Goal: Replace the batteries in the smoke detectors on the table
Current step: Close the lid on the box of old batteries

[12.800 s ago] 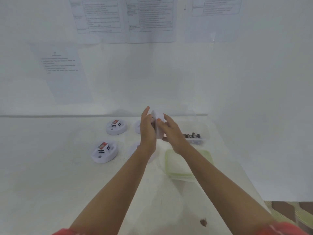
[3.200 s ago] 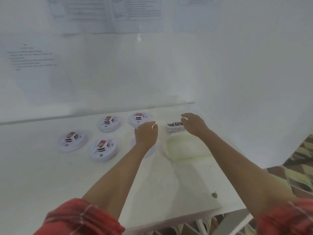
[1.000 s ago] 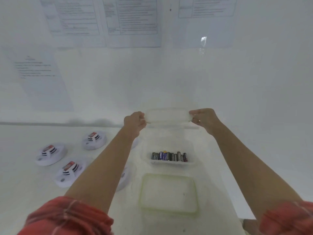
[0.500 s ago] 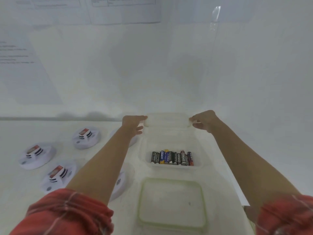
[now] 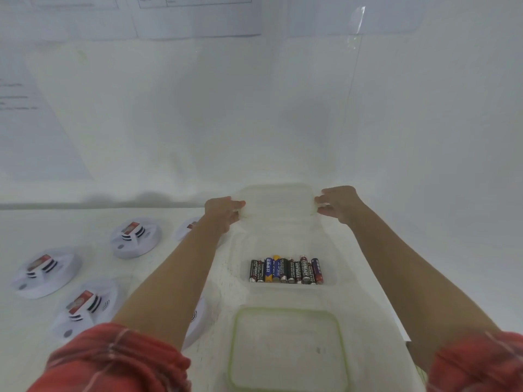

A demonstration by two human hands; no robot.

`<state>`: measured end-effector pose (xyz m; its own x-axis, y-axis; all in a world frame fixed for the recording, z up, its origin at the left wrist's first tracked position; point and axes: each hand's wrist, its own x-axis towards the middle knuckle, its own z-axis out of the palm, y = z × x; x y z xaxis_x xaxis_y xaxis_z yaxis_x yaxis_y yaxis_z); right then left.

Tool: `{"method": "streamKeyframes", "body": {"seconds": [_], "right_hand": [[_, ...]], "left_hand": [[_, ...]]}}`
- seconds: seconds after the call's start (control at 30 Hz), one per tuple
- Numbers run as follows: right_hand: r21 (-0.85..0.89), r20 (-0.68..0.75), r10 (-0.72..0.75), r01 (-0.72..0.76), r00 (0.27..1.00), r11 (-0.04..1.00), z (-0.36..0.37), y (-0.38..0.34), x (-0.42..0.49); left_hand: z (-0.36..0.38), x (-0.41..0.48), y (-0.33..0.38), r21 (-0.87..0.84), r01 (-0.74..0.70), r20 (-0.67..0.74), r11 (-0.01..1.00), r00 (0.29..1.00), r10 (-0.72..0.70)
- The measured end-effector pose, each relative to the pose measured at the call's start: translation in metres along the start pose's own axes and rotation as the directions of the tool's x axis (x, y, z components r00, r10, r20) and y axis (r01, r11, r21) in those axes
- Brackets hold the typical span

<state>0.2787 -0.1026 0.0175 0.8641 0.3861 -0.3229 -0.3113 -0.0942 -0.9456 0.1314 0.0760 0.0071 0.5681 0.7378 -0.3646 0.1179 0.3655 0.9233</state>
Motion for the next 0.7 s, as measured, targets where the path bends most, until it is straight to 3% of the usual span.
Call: {"method": "streamKeyframes", "body": {"seconds": [0.13,0.33,0.5,0.7], "right_hand": [[-0.009,-0.045,-0.005,0.005,0.999,1.000,0.001,0.004,0.003],[-0.071,0.011,0.058,-0.058,0.998,0.996,0.000,0.004,0.006],[-0.239,0.055,0.081,-0.066,0.995,0.969,-0.003,0.006,0.006],[-0.420,0.005,-0.027,0.027,1.000,0.907,0.007,0.006,0.011]], "left_hand": [[0.004,0.004,-0.002,0.040,0.002,0.010,0.999,1.000,-0.002],[0.000,0.014,-0.003,0.010,0.073,0.017,0.997,0.997,-0.074],[-0.001,0.020,-0.007,0.211,0.029,0.063,0.977,0.997,-0.043],[0.007,0.025,-0.008,0.398,-0.081,-0.029,0.914,0.994,0.101]]}}
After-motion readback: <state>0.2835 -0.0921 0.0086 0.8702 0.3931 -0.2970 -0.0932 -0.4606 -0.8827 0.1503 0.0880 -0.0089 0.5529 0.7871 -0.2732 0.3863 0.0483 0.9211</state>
